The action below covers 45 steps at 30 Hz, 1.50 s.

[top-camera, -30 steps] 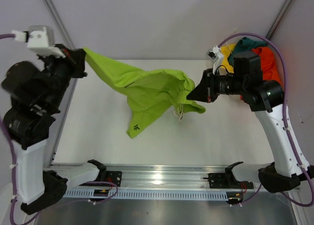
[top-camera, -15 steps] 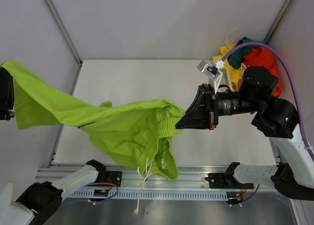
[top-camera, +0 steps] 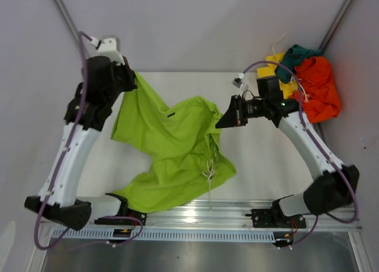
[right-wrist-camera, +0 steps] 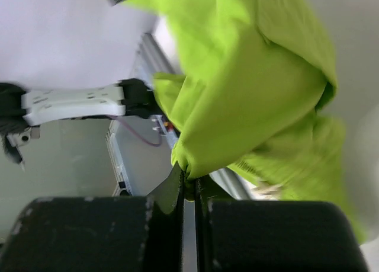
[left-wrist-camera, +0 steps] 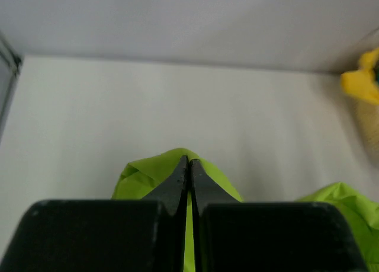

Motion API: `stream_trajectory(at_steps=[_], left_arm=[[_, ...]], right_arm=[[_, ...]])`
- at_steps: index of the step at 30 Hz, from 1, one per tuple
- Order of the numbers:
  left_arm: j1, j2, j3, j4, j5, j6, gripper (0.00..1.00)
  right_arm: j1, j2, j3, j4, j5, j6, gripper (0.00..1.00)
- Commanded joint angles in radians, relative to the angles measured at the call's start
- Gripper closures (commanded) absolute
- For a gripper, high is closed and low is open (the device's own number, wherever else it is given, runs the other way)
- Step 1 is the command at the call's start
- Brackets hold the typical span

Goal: Fold and stack the shorts
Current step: Flatten the shorts out

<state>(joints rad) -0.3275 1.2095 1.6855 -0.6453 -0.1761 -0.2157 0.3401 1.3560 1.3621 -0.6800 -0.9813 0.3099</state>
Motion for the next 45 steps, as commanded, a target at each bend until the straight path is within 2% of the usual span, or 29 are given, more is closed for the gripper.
stream_trajectory(at_steps=[1,4,6,7,11,12,15,16,17,20,21,22,23,24,25,26,27,28,29,31,34,35,39,42,45], left_arm=[[0.082,0.036,-0.166,0.179,0.035,-0.121,1.00],[0.104,0.120,-0.247,0.245,-0.008,-0.189,1.00],[0.105,0.162,-0.260,0.297,-0.037,-0.208,1.00],[0.105,0.209,-0.257,0.311,-0.043,-0.214,1.00],[0.122,0.343,-0.170,0.332,-0.071,-0.224,1.00],[0.136,0.392,-0.143,0.343,-0.062,-0.235,1.00],[0.150,0.462,-0.086,0.366,-0.054,-0.244,1.00],[0.151,0.508,-0.037,0.368,-0.063,-0.244,1.00],[0.151,0.530,-0.020,0.368,-0.072,-0.246,1.00],[0.162,0.616,0.054,0.372,-0.091,-0.251,1.00],[0.165,0.639,0.063,0.374,-0.089,-0.261,1.00],[0.169,0.662,0.094,0.372,-0.082,-0.264,1.00],[0.173,0.711,0.126,0.371,-0.051,-0.264,1.00],[0.176,0.734,0.175,0.357,-0.048,-0.274,0.90],[0.176,0.758,0.202,0.336,-0.042,-0.278,0.66],[0.176,0.798,0.289,0.285,-0.045,-0.283,0.13],[0.176,0.805,0.310,0.259,-0.052,-0.298,0.01],[0.174,0.803,0.318,0.251,-0.057,-0.300,0.01],[0.173,0.792,0.315,0.263,-0.062,-0.301,0.01],[0.170,0.727,0.254,0.289,-0.068,-0.312,0.01],[0.160,0.625,0.157,0.311,-0.079,-0.300,0.01],[0.151,0.580,0.145,0.305,-0.077,-0.292,0.01],[0.105,0.472,0.086,0.233,-0.102,-0.255,0.01],[0.073,0.360,-0.068,0.226,-0.094,-0.273,0.01],[0.062,0.234,-0.257,0.269,-0.028,-0.321,0.01]], right_arm=[[-0.044,0.129,-0.008,0.013,-0.040,-0.158,1.00],[-0.069,0.305,0.083,-0.099,0.078,-0.265,1.00],[-0.079,0.377,0.159,-0.136,0.084,-0.305,1.00],[-0.082,0.432,0.181,-0.159,0.079,-0.339,1.00],[-0.088,0.573,0.380,-0.324,0.249,-0.443,1.00],[-0.089,0.606,0.488,-0.381,0.383,-0.463,1.00],[-0.090,0.757,0.680,-0.490,0.624,-0.482,1.00],[-0.099,0.844,0.830,-0.518,0.662,-0.495,1.00],[-0.105,0.885,0.900,-0.539,0.687,-0.517,1.00],[-0.124,1.017,1.106,-0.549,0.950,-0.526,0.92],[-0.125,1.040,1.135,-0.500,1.042,-0.528,0.89],[-0.125,1.057,1.152,-0.456,1.223,-0.525,0.85],[-0.125,1.065,1.145,-0.402,1.306,-0.516,0.76],[-0.124,1.057,1.120,-0.275,1.386,-0.502,0.53],[-0.121,1.045,1.088,-0.216,1.503,-0.487,0.40],[-0.109,1.004,1.000,-0.161,1.536,-0.500,0.37],[-0.096,0.981,0.956,-0.070,1.570,-0.512,0.12],[-0.084,0.951,0.904,-0.009,1.621,-0.519,0.01],[-0.061,0.921,0.849,0.041,1.659,-0.538,0.01],[-0.049,0.832,0.728,0.120,1.633,-0.542,0.01],[-0.068,0.715,0.629,0.123,1.439,-0.456,0.01],[-0.078,0.686,0.603,0.116,1.302,-0.419,0.01],[-0.119,0.553,0.477,0.080,1.068,-0.322,0.11],[-0.124,0.451,0.343,0.068,0.948,-0.286,0.17],[-0.125,0.335,0.165,0.103,0.876,-0.279,0.19]])
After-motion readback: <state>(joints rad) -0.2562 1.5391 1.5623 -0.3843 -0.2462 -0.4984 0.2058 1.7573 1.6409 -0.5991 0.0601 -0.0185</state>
